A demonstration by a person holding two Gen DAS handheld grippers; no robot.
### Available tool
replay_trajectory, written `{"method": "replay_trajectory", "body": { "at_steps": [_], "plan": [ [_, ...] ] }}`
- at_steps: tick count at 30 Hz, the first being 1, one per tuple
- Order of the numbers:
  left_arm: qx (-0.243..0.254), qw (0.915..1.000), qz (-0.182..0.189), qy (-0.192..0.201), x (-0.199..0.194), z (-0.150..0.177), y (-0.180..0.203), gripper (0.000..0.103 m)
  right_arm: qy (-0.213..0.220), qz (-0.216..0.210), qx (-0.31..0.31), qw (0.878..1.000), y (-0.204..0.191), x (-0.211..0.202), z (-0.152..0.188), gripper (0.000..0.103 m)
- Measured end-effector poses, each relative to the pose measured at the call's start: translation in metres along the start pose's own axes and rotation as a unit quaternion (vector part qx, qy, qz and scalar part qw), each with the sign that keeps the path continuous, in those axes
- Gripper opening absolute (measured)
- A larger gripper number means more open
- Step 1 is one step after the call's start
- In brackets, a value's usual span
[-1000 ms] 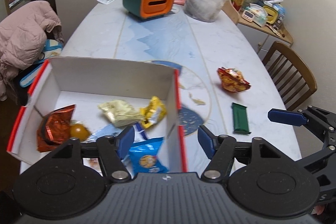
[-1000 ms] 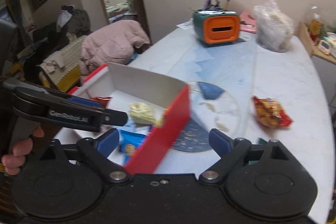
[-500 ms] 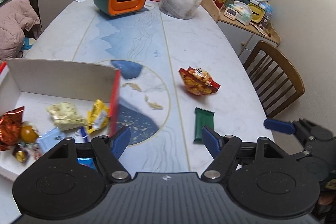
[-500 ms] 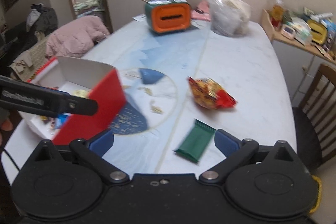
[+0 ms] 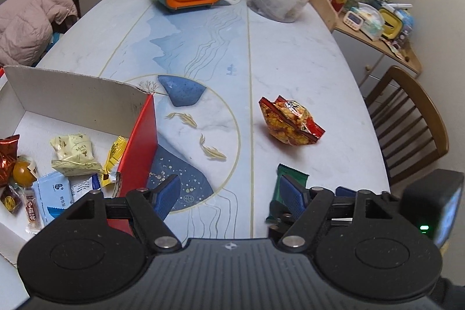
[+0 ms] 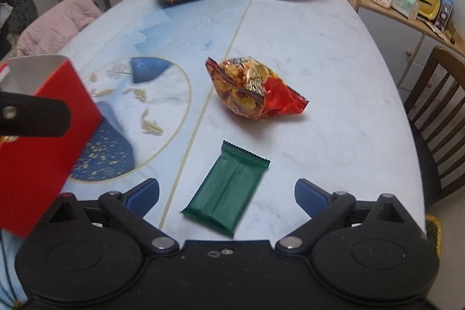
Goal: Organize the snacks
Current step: 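Grasp the red chip bag with the left gripper while the right grasps the green bar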
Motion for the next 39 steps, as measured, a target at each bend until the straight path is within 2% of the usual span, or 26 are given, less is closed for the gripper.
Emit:
{"method": "replay_trajectory", "body": {
  "at_steps": [3, 8, 15, 18, 23, 29, 39],
  "plan": [
    [-0.004, 1.0, -0.006, -0.001, 0.004, -0.003, 0.001, 0.075, -0.009, 0.007, -0.01, 1.0, -0.005, 0.013, 0.001, 0.094],
    [-0.009, 0.9999, -0.014, -0.003, 0.012, -0.008, 0.004, 0.075, -0.019, 0.006, -0.02, 1.0, -0.01, 0.022, 0.002, 0.082],
    [-0.007, 0.9997, -0.021, -0.007, 0.025, -0.015, 0.011, 0.075, -0.035, -0.002, -0.028, 0.999, -0.011, 0.03, 0.007, 0.062],
    [-0.008, 0.9997, -0.021, -0.008, 0.031, -0.018, 0.014, 0.075, -0.03, -0.007, -0.033, 0.999, -0.01, 0.029, 0.008, 0.059],
    [-0.02, 0.9995, -0.017, -0.019, 0.045, -0.026, 0.021, 0.075, -0.028, -0.022, -0.041, 0.999, -0.002, 0.027, 0.007, 0.045],
    [-0.042, 0.9985, -0.012, -0.035, 0.071, -0.035, 0.032, 0.075, -0.029, -0.037, -0.056, 0.997, 0.019, 0.028, 0.008, 0.044],
    [-0.105, 0.9935, 0.011, -0.044, 0.121, -0.065, 0.046, 0.075, -0.03, -0.051, -0.035, 0.998, 0.082, 0.025, 0.01, 0.044]
  ]
}}
Point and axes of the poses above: each gripper's, at about its wrist camera, not at the fingertips, and x roughly the way its jaws point, y to its right, z to its underside, the point moved 7 cm from there along x, roughly the way its jaws point, and after that the axes turned 12 degrees about z, right-handed, at the moved point
